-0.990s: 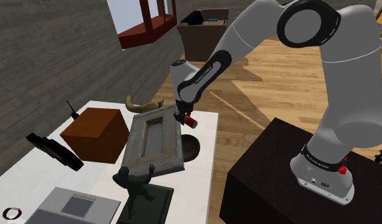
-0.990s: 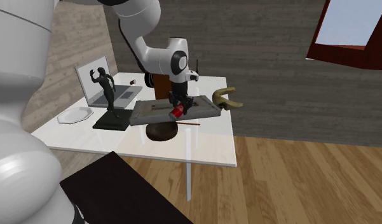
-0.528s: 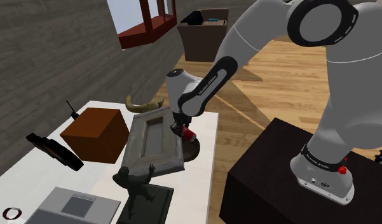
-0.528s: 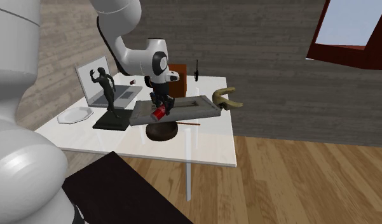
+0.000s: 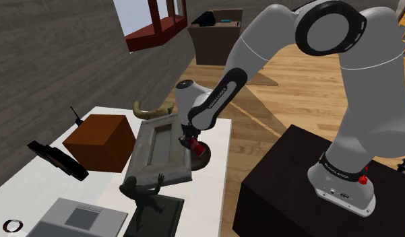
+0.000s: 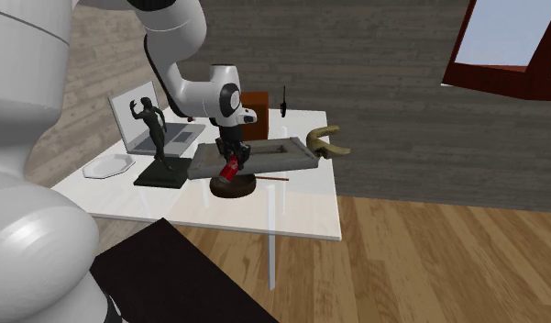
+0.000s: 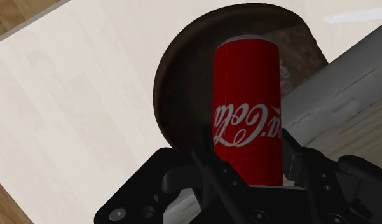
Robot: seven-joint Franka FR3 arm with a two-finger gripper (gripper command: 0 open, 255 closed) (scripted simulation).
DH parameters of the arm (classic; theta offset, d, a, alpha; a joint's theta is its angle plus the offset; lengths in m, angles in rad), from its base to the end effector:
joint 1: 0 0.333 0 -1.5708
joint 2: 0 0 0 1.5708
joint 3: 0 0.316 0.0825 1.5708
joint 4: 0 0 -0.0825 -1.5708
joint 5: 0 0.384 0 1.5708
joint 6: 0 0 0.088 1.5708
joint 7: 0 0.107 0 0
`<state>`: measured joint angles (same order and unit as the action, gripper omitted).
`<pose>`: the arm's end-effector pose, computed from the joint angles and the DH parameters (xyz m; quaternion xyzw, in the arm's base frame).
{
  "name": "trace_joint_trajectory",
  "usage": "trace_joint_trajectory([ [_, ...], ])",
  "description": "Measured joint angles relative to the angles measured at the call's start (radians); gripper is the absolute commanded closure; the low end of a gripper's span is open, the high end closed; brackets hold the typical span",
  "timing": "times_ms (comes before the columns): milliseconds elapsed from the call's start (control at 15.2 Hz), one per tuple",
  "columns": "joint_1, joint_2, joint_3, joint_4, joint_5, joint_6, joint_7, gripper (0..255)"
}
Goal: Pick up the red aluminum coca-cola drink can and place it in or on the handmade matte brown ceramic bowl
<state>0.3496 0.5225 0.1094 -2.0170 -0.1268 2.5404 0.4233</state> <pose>0.5405 0.2677 0.1908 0.9980 0.0627 0.0065 0.0066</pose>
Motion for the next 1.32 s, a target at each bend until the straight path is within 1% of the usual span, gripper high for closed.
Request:
trace_joint_trajectory([
  [132,0.006,0.007,-0.003,0.011,-0.005,-0.003,0.006,255],
  [330,0.007,0.001,-0.006,-0.012,-0.007,0.042,0.012,255],
  [462,0.012,0.02,-0.009,0.023,-0.009,0.024,0.015,255],
  [726,0.005,0.015,-0.007,0.008,-0.006,0.046,0.003,255],
  [792,0.01,0.02,-0.008,0.016,-0.008,0.044,0.008,0],
  [990,0.014,0.038,-0.026,0.017,-0.016,0.059,0.025,0],
  [1122,0.026,0.048,-0.03,0.024,-0.018,0.06,0.044,0],
  [1254,0.012,0.04,-0.019,0.009,-0.008,0.066,0.022,0],
  [1320,0.006,0.033,-0.014,0.009,-0.003,0.042,0.011,0],
])
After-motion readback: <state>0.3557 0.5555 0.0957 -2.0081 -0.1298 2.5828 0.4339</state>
